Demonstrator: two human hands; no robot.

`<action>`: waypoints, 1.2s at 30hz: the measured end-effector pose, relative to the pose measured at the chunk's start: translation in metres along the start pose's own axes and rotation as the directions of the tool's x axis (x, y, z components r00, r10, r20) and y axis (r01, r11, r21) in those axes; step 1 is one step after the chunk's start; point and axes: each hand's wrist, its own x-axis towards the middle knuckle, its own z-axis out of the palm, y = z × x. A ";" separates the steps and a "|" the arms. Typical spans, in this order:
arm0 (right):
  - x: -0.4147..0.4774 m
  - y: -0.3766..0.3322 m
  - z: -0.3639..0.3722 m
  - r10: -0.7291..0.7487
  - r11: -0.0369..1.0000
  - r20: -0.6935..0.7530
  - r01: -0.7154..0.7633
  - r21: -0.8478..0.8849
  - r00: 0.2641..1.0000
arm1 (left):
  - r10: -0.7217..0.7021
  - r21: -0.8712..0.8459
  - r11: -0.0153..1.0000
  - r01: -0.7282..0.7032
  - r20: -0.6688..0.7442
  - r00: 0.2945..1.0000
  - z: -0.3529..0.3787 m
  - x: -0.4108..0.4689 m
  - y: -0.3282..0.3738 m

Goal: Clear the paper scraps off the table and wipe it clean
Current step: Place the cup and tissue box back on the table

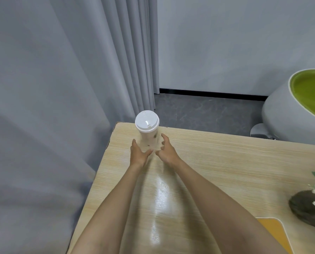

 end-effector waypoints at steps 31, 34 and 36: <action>-0.304 0.223 -0.182 0.102 0.947 -0.380 -0.207 -0.245 0.919 | 0.181 0.281 0.900 -0.333 0.452 0.873 0.209 -0.308 0.017; -0.325 0.249 -0.190 0.380 0.896 -0.352 -0.435 -0.090 0.855 | 0.127 0.325 0.910 -0.257 0.371 0.920 0.212 -0.311 0.012; -0.336 0.255 -0.192 0.594 0.803 -0.183 -0.564 0.193 0.784 | 0.095 0.344 0.914 -0.215 0.334 0.938 0.211 -0.313 0.009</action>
